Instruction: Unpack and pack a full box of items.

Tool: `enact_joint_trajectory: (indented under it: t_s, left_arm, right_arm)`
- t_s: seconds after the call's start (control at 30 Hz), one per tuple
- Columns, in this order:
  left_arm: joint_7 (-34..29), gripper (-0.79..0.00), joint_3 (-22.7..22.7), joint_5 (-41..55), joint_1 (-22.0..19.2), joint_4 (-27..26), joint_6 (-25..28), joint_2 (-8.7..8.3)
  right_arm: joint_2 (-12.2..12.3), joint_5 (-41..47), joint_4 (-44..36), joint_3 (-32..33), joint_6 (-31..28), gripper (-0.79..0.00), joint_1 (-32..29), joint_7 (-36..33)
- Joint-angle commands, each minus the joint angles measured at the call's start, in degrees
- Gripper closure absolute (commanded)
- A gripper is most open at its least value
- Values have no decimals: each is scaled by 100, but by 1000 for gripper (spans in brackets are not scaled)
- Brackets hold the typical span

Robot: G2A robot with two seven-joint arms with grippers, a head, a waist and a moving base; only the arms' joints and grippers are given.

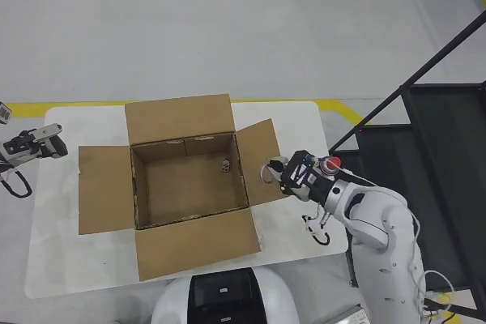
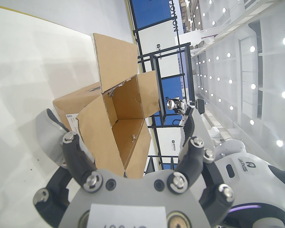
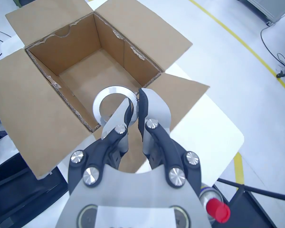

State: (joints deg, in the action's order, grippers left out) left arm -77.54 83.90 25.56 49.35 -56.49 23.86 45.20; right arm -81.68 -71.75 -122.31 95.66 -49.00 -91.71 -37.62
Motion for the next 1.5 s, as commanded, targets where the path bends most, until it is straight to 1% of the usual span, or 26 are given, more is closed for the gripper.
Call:
enact_joint_trajectory:
  t_s: [0.0,0.1,0.27,0.4,0.47,0.57,0.7,0.83,1.03,1.2,1.27,1.3,1.33,1.47]
  left_arm:
    - [0,-785,0,0,0,0,0,0]
    - [0,-785,0,0,0,0,0,0]
    - [0,-785,0,0,0,0,0,0]
    - [0,-785,0,0,0,0,0,0]
    - [0,-785,0,0,0,0,0,0]
    - [0,-785,0,0,0,0,0,0]
    - [0,-785,0,0,0,0,0,0]
    - [0,-785,0,0,0,0,0,0]
    - [0,-785,0,0,0,0,0,0]
    - [0,-785,0,0,0,0,0,0]
    - [0,-785,0,0,0,0,0,0]
    - [0,-785,0,0,0,0,0,0]
    - [0,-785,0,0,0,0,0,0]
    - [0,-785,0,0,0,0,0,0]
  right_arm:
    - [30,-45,-81,231,-21,0,-249,196]
    - [78,-63,-149,626,-79,0,-653,576]
    - [147,-235,56,1181,-48,0,-1175,973]
    - [183,-385,317,1304,148,0,-1420,949]
    - [198,-480,399,1216,201,0,-1483,896]
    - [216,-745,671,1067,437,0,-1506,732]
    - [228,-1227,1173,686,944,0,-1296,361]
    - [227,-1585,1686,281,1387,0,-1052,260]
    - [213,-1812,2446,-124,2075,0,-724,407]
    - [209,-2000,2774,-362,2501,0,-623,470]
    - [210,-2019,2844,-409,2657,-422,-594,520]
    - [211,-2056,2863,-397,2801,-742,-586,553]
    - [212,-2071,2881,-412,2883,-785,-585,573]
    - [230,-2029,2906,-413,2940,-785,-576,628]
